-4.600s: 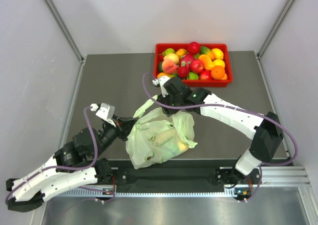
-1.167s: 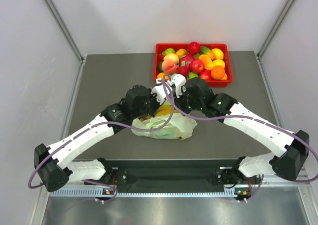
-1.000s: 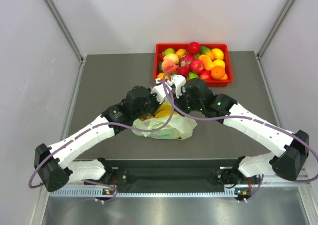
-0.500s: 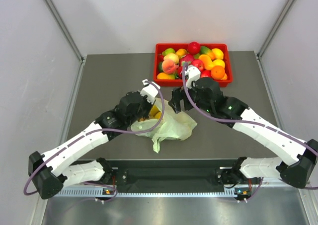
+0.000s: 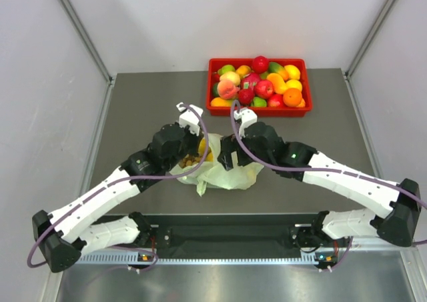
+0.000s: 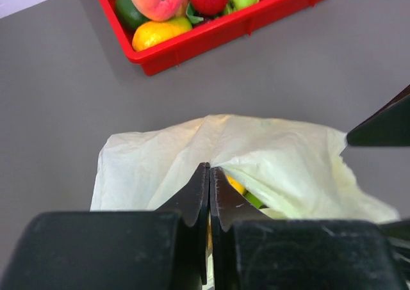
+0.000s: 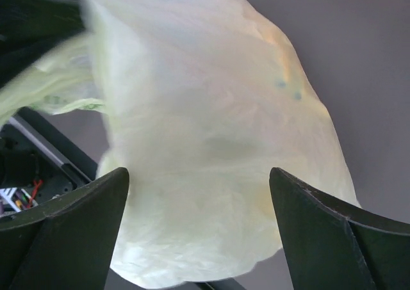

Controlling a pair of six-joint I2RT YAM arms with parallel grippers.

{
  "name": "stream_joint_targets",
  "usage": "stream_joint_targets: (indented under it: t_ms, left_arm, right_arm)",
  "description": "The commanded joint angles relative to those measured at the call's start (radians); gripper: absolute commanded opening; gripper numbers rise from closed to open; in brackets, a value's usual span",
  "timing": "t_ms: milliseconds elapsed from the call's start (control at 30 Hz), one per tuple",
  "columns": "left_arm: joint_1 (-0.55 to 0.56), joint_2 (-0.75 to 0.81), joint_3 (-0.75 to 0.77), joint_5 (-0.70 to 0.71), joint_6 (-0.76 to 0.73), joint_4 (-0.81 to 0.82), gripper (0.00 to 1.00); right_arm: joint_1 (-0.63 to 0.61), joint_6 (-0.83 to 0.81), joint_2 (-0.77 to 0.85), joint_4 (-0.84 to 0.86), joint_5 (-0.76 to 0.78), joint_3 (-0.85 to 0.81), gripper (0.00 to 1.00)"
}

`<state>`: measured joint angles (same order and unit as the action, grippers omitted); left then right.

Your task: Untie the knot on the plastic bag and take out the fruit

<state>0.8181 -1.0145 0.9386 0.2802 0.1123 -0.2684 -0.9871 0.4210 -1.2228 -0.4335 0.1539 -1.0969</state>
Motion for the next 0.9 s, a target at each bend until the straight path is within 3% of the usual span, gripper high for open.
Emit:
stream_joint_targets:
  t_ms: [0,133,200,333,367,467,667,867]
  left_arm:
    - [-0.002,0.068,0.048,0.031,0.056,0.070,0.00]
    - [-0.004,0.097,0.068,0.030,0.078,0.069,0.00]
    - [-0.002,0.111,0.075,0.028,0.087,0.067,0.00]
    - [-0.002,0.142,0.088,0.059,0.092,0.067,0.00]
    - [-0.002,0.152,0.086,0.074,0.086,0.070,0.00]
    - [-0.004,0.160,0.094,0.140,0.057,0.086,0.00]
    - [-0.002,0.157,0.131,0.304,-0.055,0.129,0.00]
    - [-0.004,0.201,0.102,0.253,-0.037,0.132,0.00]
  right_arm:
    - [-0.022,0.074,-0.024,0.035,0.049,0.041,0.91]
    - [-0.053,0.114,-0.070,0.019,0.108,0.042,0.88]
    - [-0.055,0.142,-0.102,-0.008,0.150,0.034,0.77]
    - [-0.041,0.147,-0.138,-0.040,0.248,0.013,0.39]
    - [-0.035,0.138,-0.147,-0.043,0.277,0.003,0.25]
    - [0.005,0.070,-0.174,-0.053,0.305,-0.047,0.08]
    - [0.102,-0.056,-0.253,-0.071,0.352,-0.172,0.08]
    - [0.183,-0.133,-0.319,-0.048,0.354,-0.172,0.06]
